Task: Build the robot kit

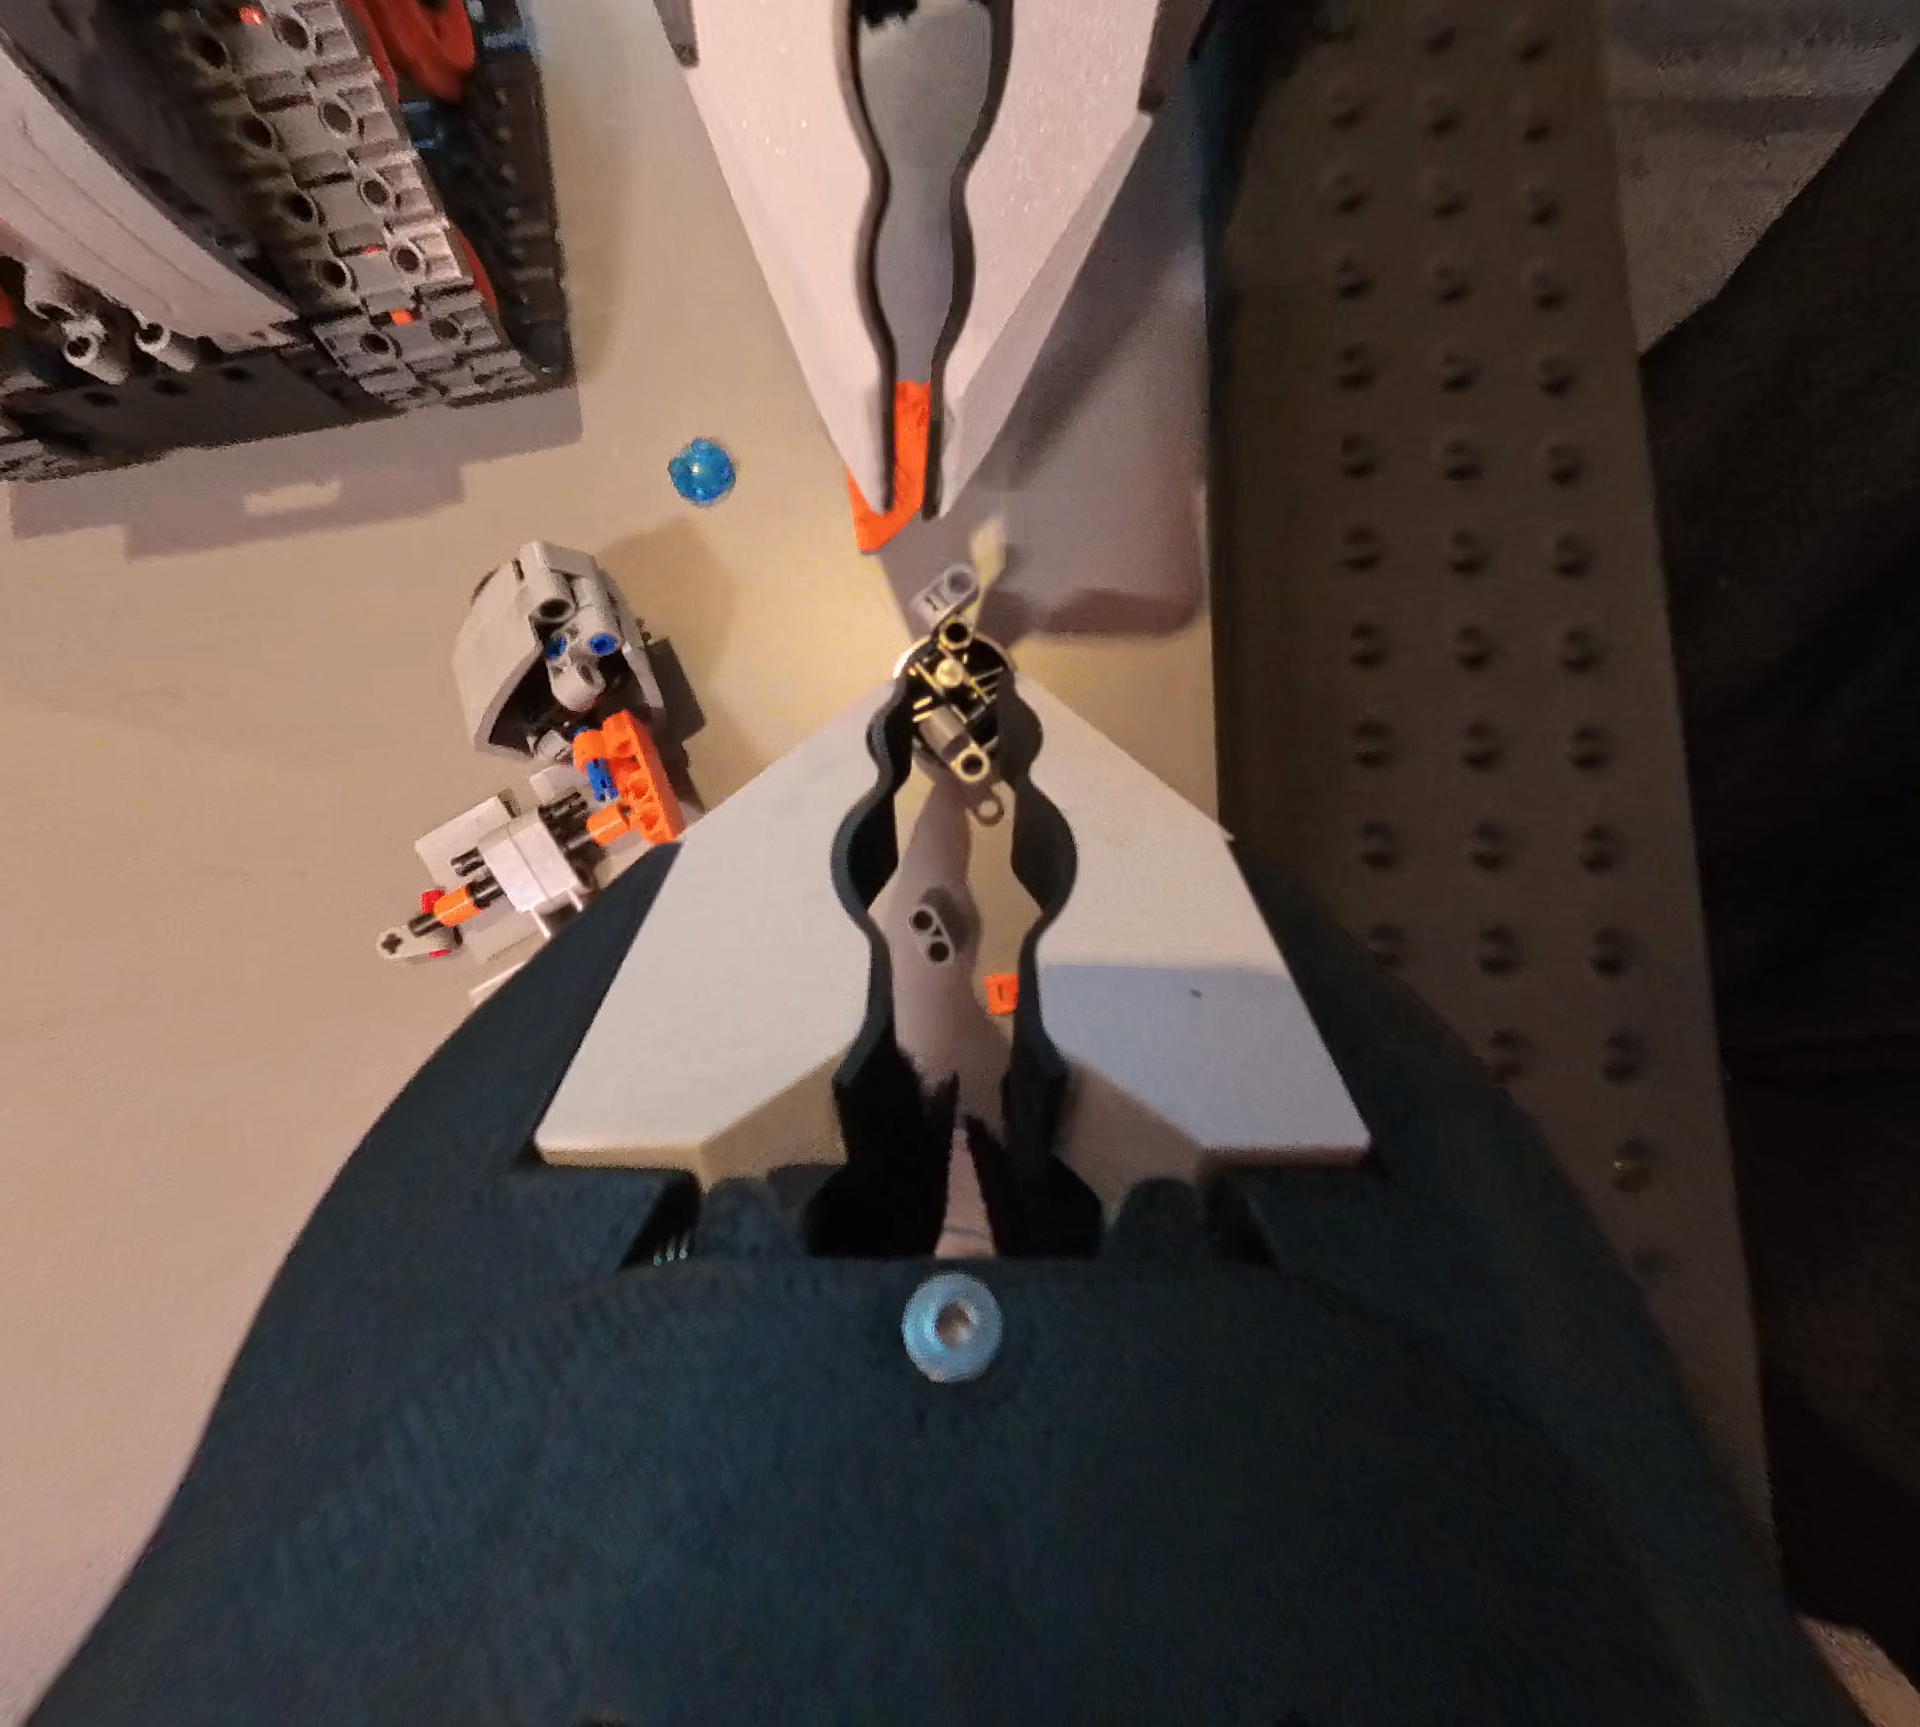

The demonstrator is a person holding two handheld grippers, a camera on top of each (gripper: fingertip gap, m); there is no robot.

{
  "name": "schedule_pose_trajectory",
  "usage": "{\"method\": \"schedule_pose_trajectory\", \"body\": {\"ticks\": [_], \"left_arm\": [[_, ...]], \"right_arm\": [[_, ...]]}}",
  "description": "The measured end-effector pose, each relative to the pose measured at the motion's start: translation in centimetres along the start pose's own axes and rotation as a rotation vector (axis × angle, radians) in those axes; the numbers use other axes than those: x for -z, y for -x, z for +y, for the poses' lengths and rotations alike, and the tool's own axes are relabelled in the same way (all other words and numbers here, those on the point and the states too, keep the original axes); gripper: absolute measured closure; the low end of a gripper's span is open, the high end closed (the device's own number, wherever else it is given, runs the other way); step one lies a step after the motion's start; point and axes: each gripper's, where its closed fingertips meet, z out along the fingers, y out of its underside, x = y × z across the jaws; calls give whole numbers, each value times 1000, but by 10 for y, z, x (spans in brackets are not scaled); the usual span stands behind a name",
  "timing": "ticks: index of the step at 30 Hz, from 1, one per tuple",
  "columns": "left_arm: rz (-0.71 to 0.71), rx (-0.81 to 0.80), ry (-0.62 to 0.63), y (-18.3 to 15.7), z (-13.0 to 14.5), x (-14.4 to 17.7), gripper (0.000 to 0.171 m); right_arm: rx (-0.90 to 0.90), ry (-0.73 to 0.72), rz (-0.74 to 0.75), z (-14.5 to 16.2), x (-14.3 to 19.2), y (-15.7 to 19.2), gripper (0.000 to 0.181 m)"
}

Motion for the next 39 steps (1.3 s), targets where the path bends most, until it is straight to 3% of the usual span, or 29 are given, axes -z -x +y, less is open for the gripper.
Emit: {"method": "schedule_pose_trajectory", "body": {"ticks": [6,11,22,39], "left_arm": [[-26,-14,26,-4,12,-15,150],[-26,6,-17,-3,14,-21,158],[-25,7,-32,-2,13,-22,158],[-8,12,-50,-1,11,-23,159]], "right_arm": [[46,61,-25,-7,-20,5,181],[64,97,-50,-6,-29,10,181],[54,101,-37,-6,-28,8,181],[116,306,-118,1,-26,8,181]]}}
